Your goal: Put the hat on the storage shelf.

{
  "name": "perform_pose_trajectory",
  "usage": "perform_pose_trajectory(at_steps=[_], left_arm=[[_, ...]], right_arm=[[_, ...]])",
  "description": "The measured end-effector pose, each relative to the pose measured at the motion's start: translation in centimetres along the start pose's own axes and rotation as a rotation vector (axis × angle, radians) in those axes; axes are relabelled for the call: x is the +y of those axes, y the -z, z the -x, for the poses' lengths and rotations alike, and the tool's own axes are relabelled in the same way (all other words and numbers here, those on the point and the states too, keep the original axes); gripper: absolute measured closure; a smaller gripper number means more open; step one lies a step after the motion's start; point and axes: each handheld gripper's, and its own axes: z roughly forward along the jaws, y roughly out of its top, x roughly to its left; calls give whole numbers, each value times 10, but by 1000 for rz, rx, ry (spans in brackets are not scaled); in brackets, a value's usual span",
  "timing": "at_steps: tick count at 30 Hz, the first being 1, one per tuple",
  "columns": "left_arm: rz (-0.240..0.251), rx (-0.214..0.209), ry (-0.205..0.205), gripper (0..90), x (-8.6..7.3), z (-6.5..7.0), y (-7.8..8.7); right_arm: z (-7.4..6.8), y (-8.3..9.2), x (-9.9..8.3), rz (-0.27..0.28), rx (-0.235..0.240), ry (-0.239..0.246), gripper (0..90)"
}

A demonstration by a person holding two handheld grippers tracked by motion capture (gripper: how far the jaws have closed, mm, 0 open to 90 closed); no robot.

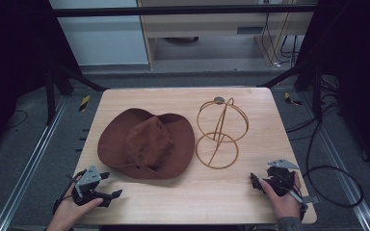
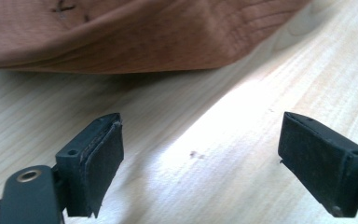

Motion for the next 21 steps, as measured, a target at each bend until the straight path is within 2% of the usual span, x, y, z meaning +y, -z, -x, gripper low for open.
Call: perform_pose_trajectory(at_steps=[3,8,13,16,17,21], left_arm=[[3,-2,-13,137,1,3,0],[31,-30,-28,142,5,13,1],[76,-64,-38,148,12,24,4],[124,-88,-45,151,22,32,9],[124,-88,-45,151,22,32,9],[149,-90,-71,149,41,38,14]], right_arm=[[0,0,0,0,0,1,7],[0,0,0,0,0,0,7],[0,0,0,0,1,0,7],[0,0,0,0,0,0,7],[0,0,0,0,0,0,7],[0,0,0,0,0,0,7]])
